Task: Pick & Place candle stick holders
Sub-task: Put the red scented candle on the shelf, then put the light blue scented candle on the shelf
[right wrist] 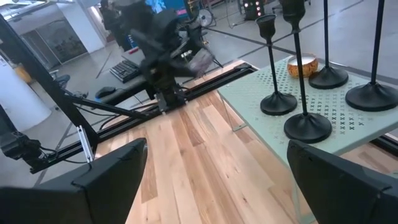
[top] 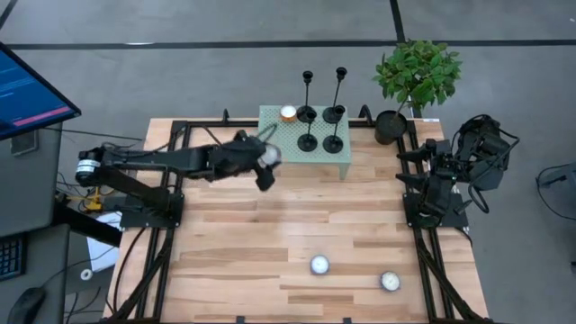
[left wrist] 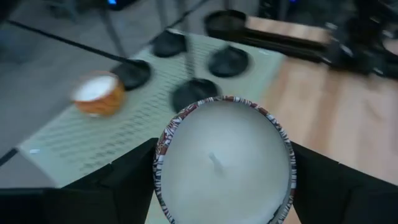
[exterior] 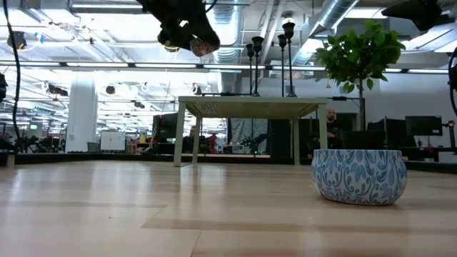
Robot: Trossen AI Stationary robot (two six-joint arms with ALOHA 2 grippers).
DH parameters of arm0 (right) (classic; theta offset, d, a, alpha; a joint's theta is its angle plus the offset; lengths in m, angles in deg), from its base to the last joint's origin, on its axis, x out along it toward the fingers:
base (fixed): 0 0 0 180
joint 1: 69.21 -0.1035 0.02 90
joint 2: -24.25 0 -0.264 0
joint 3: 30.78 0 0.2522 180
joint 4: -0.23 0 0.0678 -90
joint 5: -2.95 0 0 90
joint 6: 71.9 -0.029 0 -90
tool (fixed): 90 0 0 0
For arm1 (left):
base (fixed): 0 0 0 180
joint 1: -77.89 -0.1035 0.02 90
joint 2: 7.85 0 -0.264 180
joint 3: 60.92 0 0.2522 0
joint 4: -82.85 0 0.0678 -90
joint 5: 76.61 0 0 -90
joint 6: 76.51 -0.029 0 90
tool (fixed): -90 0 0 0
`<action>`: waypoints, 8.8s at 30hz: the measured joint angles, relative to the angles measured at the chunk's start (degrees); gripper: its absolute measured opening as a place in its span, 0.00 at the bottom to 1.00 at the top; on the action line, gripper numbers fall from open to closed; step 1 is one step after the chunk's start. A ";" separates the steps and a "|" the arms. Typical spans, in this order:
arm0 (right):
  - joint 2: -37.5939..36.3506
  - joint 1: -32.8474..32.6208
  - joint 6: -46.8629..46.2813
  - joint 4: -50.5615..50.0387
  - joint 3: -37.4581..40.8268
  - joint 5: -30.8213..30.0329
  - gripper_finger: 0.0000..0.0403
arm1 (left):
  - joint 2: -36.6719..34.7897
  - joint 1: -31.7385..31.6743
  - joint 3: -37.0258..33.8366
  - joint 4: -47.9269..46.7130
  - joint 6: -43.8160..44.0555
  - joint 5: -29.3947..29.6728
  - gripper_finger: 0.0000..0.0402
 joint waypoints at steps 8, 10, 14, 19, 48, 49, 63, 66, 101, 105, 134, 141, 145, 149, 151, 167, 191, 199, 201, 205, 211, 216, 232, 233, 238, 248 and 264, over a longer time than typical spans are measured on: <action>0.00 0.00 -1.33 0.06 0.00 0.00 0.93 | 4.06 -7.98 0.04 1.60 0.13 -4.30 0.78; 0.00 0.00 -1.68 0.07 0.00 0.00 0.93 | 5.75 -8.91 0.66 1.92 0.16 -6.10 0.76; 0.00 0.00 -2.10 0.04 0.00 0.02 0.93 | 9.27 -9.81 3.28 2.17 -0.10 -7.59 0.75; -0.02 0.01 -2.10 0.04 0.00 0.02 0.93 | 12.35 -11.22 5.84 1.77 -2.85 -7.61 0.78; -0.02 0.02 -2.19 -0.33 0.00 0.02 0.93 | 13.06 -30.19 6.45 -1.65 0.10 -15.81 0.77; -0.01 0.02 -2.36 -0.33 0.00 0.04 0.93 | 13.51 -30.24 6.45 -1.58 -0.03 -15.79 0.77; -0.01 0.02 -2.54 -0.35 0.00 0.03 0.93 | 15.07 -31.22 6.49 -0.33 -0.44 -17.48 0.77; -0.01 0.02 -2.55 -0.80 0.00 0.04 0.93 | 15.31 -31.56 6.49 -0.36 -0.33 -17.50 0.77; -0.01 0.07 -4.04 -1.57 -0.02 0.02 0.93 | 17.61 -31.94 6.49 4.51 -0.68 -18.61 0.85; 0.00 0.07 -4.07 -1.16 -0.02 0.03 0.93 | 17.59 -32.07 7.26 4.46 -4.57 -18.64 0.85; -0.02 0.07 -4.04 -1.64 -0.02 0.76 0.93 | 7.39 15.37 11.37 -2.49 -1.41 -17.58 0.81; -0.02 0.07 -4.04 -1.62 -0.02 3.54 0.93 | 20.29 18.11 11.30 -0.88 -1.14 -16.91 0.83; -0.02 0.04 -4.04 -1.62 -0.02 5.99 0.93 | 26.96 18.46 11.30 5.26 1.00 -21.31 0.83; -0.02 0.05 -4.04 -1.61 -0.02 7.68 0.93 | 32.76 19.32 11.30 13.30 1.26 -24.12 0.82; -0.02 0.07 -4.04 -1.60 -0.02 8.76 0.93 | 35.24 19.58 11.30 16.68 1.22 -24.19 0.82; 0.00 0.05 -4.02 -3.11 -0.02 16.02 0.93 | 45.98 21.90 11.30 36.90 1.59 -26.72 0.83; -0.01 0.07 -3.85 -4.70 -0.02 16.83 0.93 | 48.47 25.25 11.30 39.13 -2.45 -19.41 0.87; -0.02 0.07 -4.02 -4.70 -0.02 16.83 0.93 | 51.55 25.45 11.30 41.32 -2.53 -18.10 0.87; 0.00 0.07 -4.02 -4.72 -0.02 16.83 0.93 | 52.04 25.80 11.28 42.89 -2.60 -18.11 0.87; -0.02 0.07 -4.02 -5.10 -0.02 16.83 0.93 | 52.25 26.05 11.30 42.99 -2.60 -17.61 0.87; 0.00 0.05 -4.02 -5.11 -0.02 16.83 0.93 | 53.97 25.74 11.31 42.92 -2.59 -16.80 0.87; 0.00 0.07 -4.04 -5.11 -0.02 16.83 0.93 | 54.85 25.96 11.30 43.09 -2.56 -16.80 0.86; 0.00 0.05 -4.04 -5.09 -0.02 16.79 0.93 | 54.46 25.94 11.30 43.37 -2.39 -15.41 0.77; 0.00 0.05 -4.04 -5.09 -0.02 16.79 0.93 | 54.46 25.94 11.30 43.36 -2.39 -14.83 0.77; 0.00 0.07 -4.07 -5.09 -0.02 16.79 0.93 | 52.64 25.94 11.28 42.96 -2.40 -11.00 0.77; 0.00 0.07 -4.05 -5.09 -0.02 16.68 0.93 | 41.44 25.74 11.26 37.38 -5.96 5.50 0.78; 0.00 0.06 -4.00 -5.09 -0.02 15.06 0.93 | 21.52 12.85 11.30 19.93 -6.54 29.89 0.79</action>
